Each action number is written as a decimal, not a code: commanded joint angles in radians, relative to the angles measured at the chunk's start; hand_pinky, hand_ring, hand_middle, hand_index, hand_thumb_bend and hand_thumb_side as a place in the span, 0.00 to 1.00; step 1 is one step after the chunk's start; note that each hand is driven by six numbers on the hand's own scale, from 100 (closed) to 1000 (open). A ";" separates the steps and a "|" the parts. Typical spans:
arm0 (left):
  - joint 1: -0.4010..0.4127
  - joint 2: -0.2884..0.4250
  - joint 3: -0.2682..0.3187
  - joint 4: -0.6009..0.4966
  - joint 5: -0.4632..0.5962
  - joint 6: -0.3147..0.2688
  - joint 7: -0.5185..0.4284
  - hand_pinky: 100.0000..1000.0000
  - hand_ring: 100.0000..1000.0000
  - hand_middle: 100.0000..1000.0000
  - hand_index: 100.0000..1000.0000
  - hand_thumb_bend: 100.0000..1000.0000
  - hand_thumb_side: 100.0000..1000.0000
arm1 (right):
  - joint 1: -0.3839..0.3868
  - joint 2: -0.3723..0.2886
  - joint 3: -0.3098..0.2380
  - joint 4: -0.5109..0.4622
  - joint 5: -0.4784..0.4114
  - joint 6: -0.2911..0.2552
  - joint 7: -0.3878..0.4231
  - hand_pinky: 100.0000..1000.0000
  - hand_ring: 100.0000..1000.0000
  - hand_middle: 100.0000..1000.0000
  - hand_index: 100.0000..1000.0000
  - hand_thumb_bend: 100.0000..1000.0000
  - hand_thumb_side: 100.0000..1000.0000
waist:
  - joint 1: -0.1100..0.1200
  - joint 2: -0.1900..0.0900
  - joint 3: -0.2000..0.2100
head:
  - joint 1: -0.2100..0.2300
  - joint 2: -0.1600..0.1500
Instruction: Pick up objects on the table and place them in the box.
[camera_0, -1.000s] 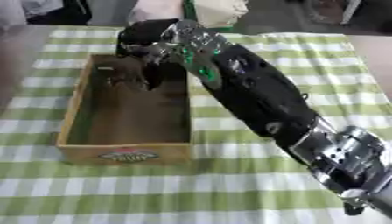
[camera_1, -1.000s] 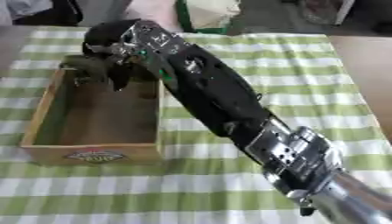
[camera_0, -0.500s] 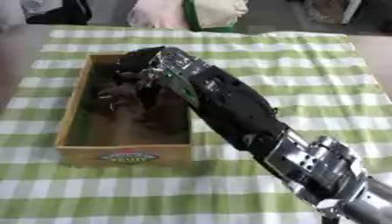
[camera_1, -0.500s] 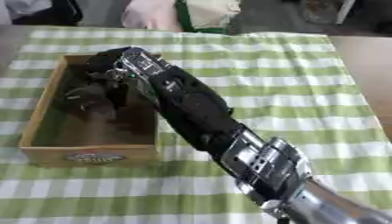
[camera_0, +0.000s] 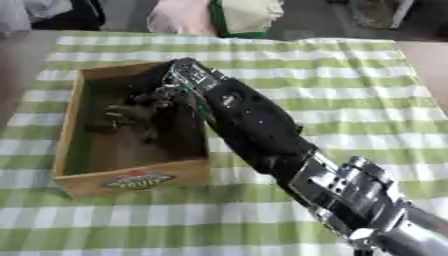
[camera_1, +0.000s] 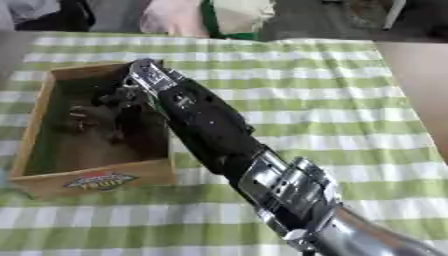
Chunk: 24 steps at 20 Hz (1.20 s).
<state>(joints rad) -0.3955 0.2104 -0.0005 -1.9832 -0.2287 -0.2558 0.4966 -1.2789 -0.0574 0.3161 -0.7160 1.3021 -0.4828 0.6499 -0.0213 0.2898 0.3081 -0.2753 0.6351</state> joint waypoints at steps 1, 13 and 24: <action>-0.012 0.006 -0.001 -0.017 0.007 -0.002 -0.001 0.35 0.51 0.58 0.69 0.36 0.74 | -0.021 0.007 -0.005 -0.003 0.027 -0.026 0.025 1.00 1.00 0.86 0.99 0.13 0.54 | 0.007 -0.017 0.002 | -0.001 -0.008; -0.010 0.005 -0.003 -0.017 0.009 -0.001 -0.002 0.35 0.51 0.58 0.69 0.36 0.73 | -0.046 0.003 -0.022 -0.034 0.063 -0.004 0.055 1.00 1.00 0.96 1.00 0.35 0.52 | 0.013 -0.028 0.001 | -0.002 -0.017; -0.003 0.006 -0.003 -0.017 0.010 0.001 -0.003 0.35 0.51 0.58 0.69 0.36 0.73 | -0.092 -0.054 -0.035 -0.121 -0.079 0.013 0.090 1.00 1.00 0.97 1.00 0.36 0.53 | 0.017 -0.041 -0.008 | 0.014 -0.024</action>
<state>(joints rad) -0.3925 0.2027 -0.0039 -1.9832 -0.2217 -0.2546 0.4943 -1.3405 -0.0894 0.2889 -0.8057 1.2466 -0.4472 0.7059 -0.0139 0.2716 0.2994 -0.2652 0.6223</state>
